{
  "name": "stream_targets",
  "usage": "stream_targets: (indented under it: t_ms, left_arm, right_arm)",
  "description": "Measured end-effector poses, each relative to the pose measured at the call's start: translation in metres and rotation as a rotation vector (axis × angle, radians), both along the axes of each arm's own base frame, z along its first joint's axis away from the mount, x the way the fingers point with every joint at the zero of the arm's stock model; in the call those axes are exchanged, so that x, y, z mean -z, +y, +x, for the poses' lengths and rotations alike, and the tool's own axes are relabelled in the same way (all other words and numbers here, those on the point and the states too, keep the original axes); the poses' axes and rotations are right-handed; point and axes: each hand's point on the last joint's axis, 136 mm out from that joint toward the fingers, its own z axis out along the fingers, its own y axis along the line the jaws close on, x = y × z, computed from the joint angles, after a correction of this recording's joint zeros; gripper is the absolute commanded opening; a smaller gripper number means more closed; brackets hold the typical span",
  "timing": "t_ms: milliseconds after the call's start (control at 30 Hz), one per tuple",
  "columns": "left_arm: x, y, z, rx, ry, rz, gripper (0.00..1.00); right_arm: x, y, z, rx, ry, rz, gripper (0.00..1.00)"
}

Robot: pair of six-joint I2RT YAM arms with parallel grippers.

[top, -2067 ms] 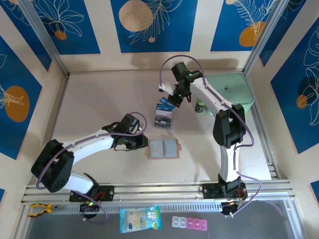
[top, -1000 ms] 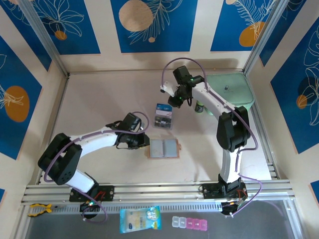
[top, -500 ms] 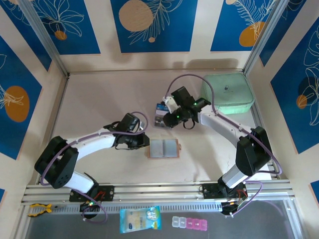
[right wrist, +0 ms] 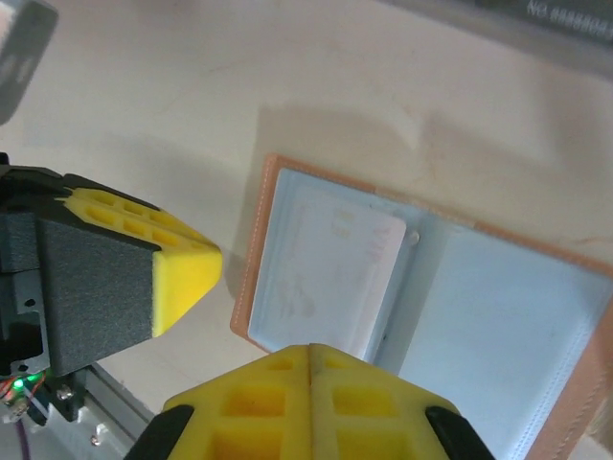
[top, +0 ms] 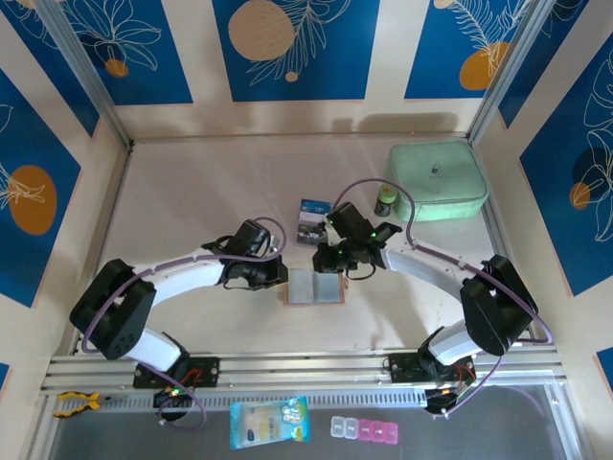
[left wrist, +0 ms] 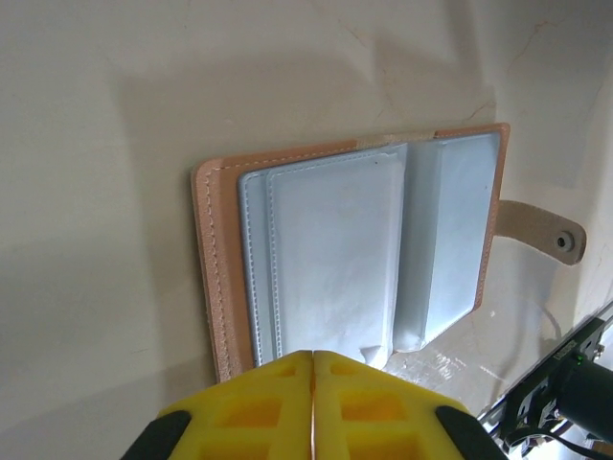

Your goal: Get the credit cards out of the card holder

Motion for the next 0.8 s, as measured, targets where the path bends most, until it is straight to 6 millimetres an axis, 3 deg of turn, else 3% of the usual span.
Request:
stream_targets:
  t_ms: [467, 800]
  left_arm:
    - [0.020, -0.003, -0.002, -0.009, 0.037, 0.037, 0.00]
    - [0.028, 0.000, -0.002, -0.022, 0.050, 0.062, 0.00]
  right_arm:
    - [0.016, 0.014, -0.021, 0.008, 0.119, 0.038, 0.00]
    - [0.036, 0.015, -0.025, 0.005, 0.168, 0.002, 0.13]
